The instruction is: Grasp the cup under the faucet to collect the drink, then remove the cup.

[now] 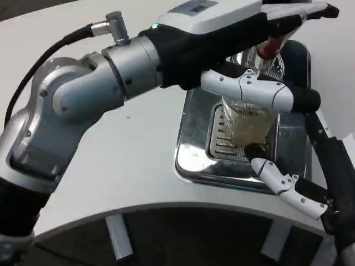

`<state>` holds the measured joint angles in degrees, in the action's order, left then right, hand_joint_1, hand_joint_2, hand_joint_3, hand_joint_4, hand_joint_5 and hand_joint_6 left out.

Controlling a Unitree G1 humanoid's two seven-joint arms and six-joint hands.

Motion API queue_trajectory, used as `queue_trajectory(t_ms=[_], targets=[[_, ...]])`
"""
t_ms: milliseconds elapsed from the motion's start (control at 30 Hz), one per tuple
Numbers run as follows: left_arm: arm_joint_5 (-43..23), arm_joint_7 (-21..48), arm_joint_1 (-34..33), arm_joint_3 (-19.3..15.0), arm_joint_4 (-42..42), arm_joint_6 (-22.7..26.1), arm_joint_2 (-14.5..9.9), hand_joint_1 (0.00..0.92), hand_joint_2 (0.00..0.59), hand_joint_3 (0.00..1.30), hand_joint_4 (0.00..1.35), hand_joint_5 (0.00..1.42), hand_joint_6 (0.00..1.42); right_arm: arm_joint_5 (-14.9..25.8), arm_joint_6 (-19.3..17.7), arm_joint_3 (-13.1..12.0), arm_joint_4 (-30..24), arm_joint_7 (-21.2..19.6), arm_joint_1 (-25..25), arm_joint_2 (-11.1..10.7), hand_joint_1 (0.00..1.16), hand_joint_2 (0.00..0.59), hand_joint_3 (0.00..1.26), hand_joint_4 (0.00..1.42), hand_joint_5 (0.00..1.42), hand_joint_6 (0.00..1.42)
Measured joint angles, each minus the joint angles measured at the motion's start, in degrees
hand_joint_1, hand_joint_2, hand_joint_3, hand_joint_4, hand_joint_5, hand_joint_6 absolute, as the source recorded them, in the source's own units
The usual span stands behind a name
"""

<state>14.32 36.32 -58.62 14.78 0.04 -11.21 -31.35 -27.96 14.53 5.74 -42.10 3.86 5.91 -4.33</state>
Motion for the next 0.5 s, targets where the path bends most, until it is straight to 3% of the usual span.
queue_trajectory(t_ms=[500], targets=[[0.1,0.0,0.3,0.1,-1.2,0.2,-0.8,0.0,0.049,0.08,0.0,0.05,0.18,-0.1,0.0,1.5,3.7,-2.1,-2.4,1.5,0.59,0.285,0.0,0.0,0.0,0.02]])
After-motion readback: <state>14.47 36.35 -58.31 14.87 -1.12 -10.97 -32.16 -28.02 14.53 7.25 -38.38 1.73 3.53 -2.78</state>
